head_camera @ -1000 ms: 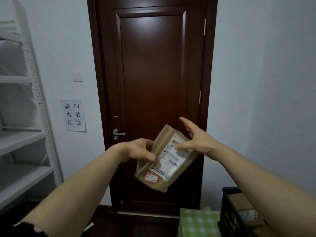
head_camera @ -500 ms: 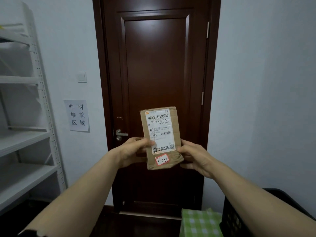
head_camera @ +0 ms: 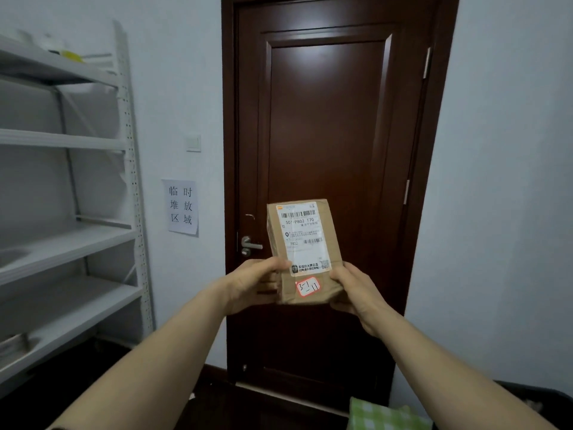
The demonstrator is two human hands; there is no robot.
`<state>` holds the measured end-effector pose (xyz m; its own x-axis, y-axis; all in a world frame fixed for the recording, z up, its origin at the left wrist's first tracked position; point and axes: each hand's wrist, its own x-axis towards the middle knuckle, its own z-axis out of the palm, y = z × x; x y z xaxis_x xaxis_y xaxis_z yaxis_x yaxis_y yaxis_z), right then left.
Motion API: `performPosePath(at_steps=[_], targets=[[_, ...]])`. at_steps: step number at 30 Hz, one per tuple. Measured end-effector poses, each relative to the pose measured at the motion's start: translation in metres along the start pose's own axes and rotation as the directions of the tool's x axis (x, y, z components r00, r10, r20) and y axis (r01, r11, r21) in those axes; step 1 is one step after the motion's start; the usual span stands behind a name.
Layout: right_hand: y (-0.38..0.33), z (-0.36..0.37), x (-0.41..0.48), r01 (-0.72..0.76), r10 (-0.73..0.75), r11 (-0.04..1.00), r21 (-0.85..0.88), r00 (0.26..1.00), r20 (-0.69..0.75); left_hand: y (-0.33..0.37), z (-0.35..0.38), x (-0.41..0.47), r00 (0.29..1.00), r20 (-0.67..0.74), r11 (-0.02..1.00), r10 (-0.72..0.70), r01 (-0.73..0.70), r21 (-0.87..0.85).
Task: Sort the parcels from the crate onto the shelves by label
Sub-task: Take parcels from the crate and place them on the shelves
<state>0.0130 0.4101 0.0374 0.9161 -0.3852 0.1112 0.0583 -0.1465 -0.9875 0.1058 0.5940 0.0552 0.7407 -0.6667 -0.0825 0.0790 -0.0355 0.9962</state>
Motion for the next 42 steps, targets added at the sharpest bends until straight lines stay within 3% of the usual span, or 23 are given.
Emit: performPosePath(at_steps=[20,29,42], targets=[[-0.008,0.074,0.0,0.078,-0.088,0.996,0.053,0.97,0.228,0.004,-0.048,-0.074,0.951,-0.308,0.999,0.013,0.001,0.047],[-0.003,0.104,-0.003,-0.01,-0.042,0.99,0.14,0.93,0.364,-0.002,-0.067,-0.106,0.901,-0.432,0.999,0.038,-0.034,0.018],[-0.008,0.152,-0.011,0.088,-0.105,0.994,0.06,0.911,0.4,-0.003,-0.081,-0.152,0.851,-0.525,1.0,0.029,-0.025,0.014]])
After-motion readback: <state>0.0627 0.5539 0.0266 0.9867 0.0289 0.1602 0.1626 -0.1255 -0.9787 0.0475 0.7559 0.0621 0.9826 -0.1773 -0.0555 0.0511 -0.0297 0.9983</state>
